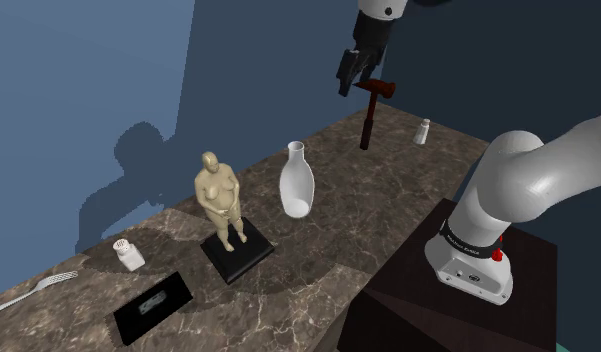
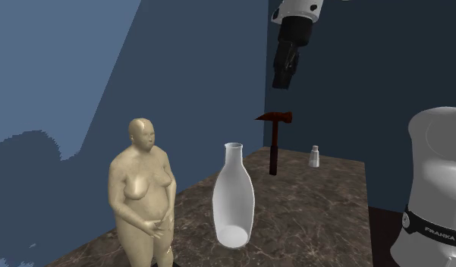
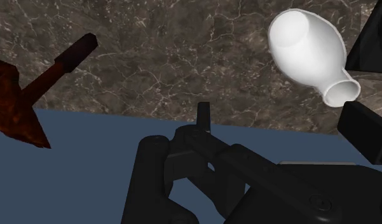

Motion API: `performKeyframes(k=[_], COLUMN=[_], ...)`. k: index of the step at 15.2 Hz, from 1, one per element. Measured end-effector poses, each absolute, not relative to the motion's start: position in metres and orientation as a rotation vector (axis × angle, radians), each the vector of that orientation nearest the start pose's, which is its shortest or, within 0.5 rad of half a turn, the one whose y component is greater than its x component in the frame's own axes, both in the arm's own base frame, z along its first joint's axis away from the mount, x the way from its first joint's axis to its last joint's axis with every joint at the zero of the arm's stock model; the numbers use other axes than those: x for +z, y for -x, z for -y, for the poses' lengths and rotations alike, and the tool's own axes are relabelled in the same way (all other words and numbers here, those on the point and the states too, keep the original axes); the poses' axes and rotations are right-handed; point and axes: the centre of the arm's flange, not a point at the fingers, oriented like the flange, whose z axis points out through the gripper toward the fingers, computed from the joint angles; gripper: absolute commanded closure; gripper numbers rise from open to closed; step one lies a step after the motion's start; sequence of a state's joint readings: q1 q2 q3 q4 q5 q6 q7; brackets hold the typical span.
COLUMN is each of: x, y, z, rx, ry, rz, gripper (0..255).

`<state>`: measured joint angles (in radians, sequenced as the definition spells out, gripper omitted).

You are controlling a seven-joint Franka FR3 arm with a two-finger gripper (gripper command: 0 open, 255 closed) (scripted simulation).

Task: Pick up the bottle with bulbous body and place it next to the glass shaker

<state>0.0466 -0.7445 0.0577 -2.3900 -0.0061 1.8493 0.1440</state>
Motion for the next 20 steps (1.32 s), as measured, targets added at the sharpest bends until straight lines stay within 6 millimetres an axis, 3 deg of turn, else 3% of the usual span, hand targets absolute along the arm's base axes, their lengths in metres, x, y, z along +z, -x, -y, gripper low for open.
performKeyframes(k=[13,20], x=[0.478,0.435], y=[-0.41,-0.421], z=[-0.152,-0.167], rx=[-0.251,-0.241], ry=[3.144,3.143], rz=[-0.081,-0.082], gripper=[0,0])
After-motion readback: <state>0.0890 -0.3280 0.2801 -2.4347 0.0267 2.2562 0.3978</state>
